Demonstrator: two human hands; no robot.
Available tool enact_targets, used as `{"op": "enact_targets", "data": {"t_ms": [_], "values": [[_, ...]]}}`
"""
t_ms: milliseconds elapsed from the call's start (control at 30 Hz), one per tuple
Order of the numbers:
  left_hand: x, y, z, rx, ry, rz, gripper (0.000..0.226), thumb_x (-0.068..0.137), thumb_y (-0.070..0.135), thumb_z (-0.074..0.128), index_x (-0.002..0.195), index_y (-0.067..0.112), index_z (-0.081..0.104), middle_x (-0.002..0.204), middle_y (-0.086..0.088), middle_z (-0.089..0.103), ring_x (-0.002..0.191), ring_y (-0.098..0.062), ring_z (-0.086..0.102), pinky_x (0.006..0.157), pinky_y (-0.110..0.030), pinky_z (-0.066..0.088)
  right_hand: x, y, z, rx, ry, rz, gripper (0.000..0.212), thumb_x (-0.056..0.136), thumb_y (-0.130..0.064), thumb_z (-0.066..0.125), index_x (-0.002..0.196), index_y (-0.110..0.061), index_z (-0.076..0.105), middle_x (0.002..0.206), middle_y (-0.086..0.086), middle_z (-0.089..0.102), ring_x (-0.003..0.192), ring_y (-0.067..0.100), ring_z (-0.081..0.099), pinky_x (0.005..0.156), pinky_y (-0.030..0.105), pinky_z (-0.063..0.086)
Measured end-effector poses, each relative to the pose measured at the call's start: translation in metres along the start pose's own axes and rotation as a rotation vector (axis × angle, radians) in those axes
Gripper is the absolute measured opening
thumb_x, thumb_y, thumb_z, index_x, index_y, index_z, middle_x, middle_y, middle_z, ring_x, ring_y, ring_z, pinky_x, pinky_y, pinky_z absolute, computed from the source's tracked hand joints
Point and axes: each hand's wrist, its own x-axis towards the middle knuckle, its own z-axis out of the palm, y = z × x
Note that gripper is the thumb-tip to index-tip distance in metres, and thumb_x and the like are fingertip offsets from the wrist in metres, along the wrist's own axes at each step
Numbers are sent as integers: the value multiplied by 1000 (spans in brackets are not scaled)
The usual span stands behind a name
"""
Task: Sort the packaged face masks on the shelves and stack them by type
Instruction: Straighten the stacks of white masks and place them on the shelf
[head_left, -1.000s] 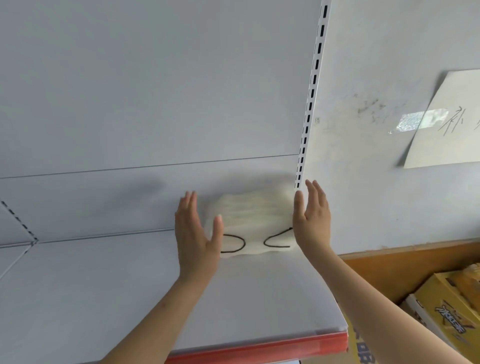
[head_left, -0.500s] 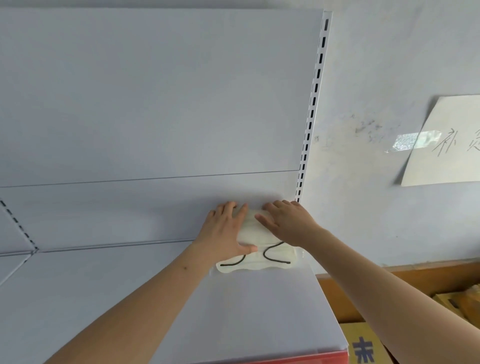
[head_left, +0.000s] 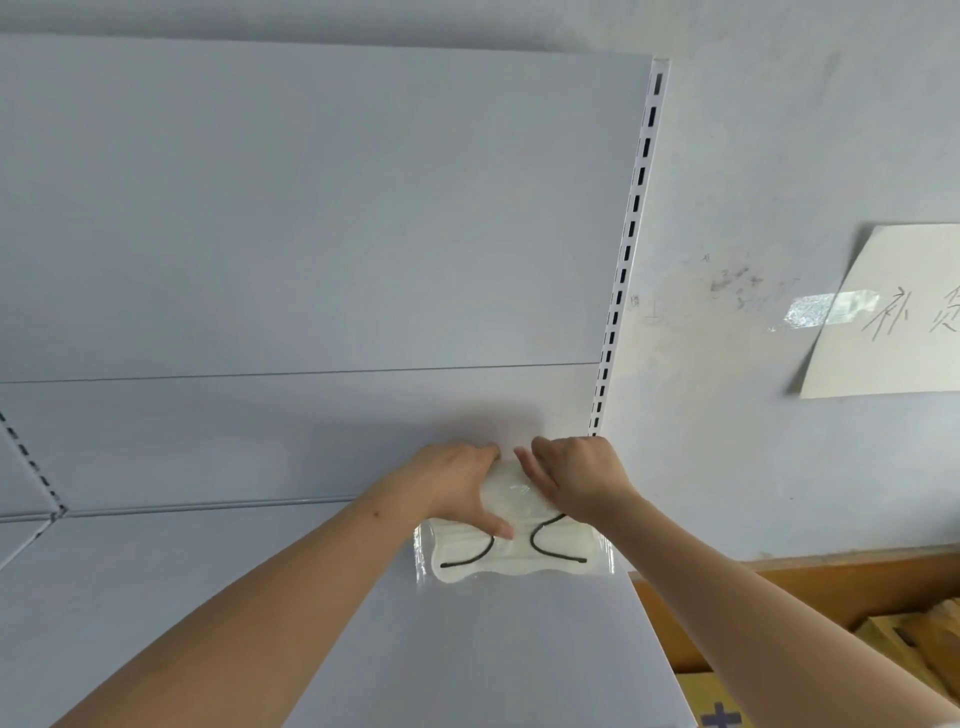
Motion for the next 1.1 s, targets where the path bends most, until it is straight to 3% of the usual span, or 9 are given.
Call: {"op": "enact_targets", "data": {"t_ms": [100,300,467,533,600,667,800,967,1100], "values": [[3,0,-11,-29,-24,31,85,68,72,77,132,25,48,116,5,66,103,-21,64,88,-36,52,6,2,-6,51,20,-6,59,94,-62,15,62,-20,40,48,2,52,48,33,53,48,31,33],[12,-6,-21,-257,-151,21,97,69,67,80,150,32,38,137,11,56,123,-17,58,104,-37,47,28,9,-20,139,-268,196,60,101,-58,27,66,-16,54,64,2,57,68,27,56,62,34,36],[-3,-11,16,102,266,45,118,67,88,57,160,24,22,157,-1,35,145,-25,32,120,-43,23,5,15,-16,311,55,432,47,102,-50,34,85,-17,63,81,-2,61,87,28,60,65,33,35],[-17,-11,34,59,476,-20,122,63,93,51,157,18,30,156,-11,36,143,-34,35,118,-51,25,-14,16,-17,564,201,582,46,100,-54,34,110,-20,63,107,-4,63,109,21,56,81,33,40],[-32,-12,51,-95,591,-125,127,61,92,53,160,17,25,162,-18,26,148,-38,26,119,-53,26,-31,14,-17,825,181,728,64,97,-65,27,141,-23,46,142,-4,51,134,17,44,106,38,38],[-51,-12,63,-435,530,-249,136,63,81,71,162,21,0,169,-12,2,156,-27,2,123,-45,18,-41,14,-9,1118,66,862,75,95,-71,27,155,-26,26,158,-6,33,147,17,29,119,39,24],[-69,-7,70,-1065,289,-418,140,69,56,84,158,26,-20,169,8,-1,157,-13,6,124,-35,18,-51,12,17,1446,-152,1052,113,52,-105,34,145,-42,42,150,-8,46,140,19,42,118,46,29],[-58,8,75,-1355,231,-350,110,66,65,84,153,49,18,147,27,47,134,0,47,115,-32,36,-45,10,15,1643,-174,1025,83,78,-88,32,136,-33,55,140,0,57,130,24,52,115,49,36],[-49,6,66,-1524,464,-539,82,94,68,49,160,28,20,155,15,35,143,-8,35,117,-31,25,-46,19,8,1627,-127,1029,79,92,-77,24,155,-28,29,154,-7,37,143,21,36,116,43,30]]}}
